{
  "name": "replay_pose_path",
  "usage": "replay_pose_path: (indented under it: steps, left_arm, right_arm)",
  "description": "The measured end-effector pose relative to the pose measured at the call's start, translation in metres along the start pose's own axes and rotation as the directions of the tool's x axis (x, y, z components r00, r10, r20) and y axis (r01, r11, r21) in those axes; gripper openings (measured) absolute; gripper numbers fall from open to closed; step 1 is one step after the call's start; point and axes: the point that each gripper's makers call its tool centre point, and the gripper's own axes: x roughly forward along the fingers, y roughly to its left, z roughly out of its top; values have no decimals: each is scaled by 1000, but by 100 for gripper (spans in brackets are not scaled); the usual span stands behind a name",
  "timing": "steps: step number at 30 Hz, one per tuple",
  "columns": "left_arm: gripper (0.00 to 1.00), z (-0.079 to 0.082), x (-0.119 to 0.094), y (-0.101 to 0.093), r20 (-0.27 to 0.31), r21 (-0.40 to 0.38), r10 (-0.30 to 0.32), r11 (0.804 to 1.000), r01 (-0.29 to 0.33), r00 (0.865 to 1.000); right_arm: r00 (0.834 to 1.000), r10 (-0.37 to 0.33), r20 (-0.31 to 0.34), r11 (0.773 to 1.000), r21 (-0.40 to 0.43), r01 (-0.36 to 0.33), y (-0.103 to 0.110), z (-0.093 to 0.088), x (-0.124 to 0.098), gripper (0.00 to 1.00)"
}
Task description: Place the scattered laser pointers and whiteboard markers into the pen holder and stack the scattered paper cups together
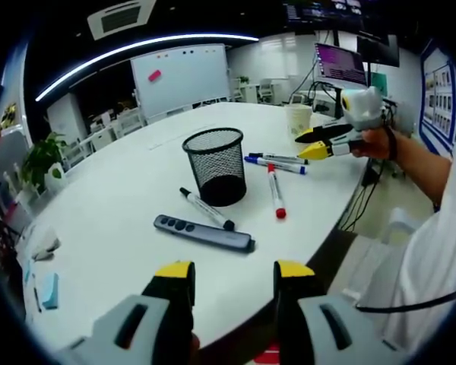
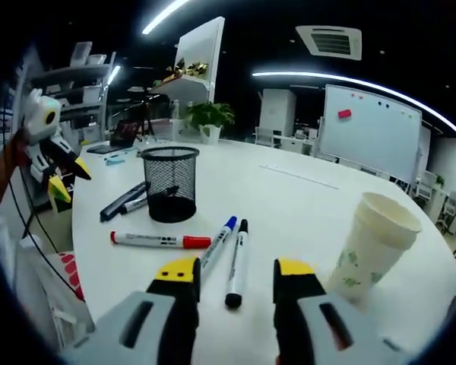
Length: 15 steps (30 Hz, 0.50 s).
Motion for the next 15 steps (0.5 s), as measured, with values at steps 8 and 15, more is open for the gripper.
replay_pose_path:
  steps: [8, 15]
  left_arm:
    - [42, 0, 0, -3, -2, -1, -1, 1000, 1, 1000]
    - [42, -1, -1, -2, -3, -4, 3, 1000, -3, 1000]
  right_arm:
    - [1000, 8, -19, 1000, 3, -8, 3, -6, 0, 32]
    - [999, -5, -33, 1000, 26, 6, -1, -12, -1, 31]
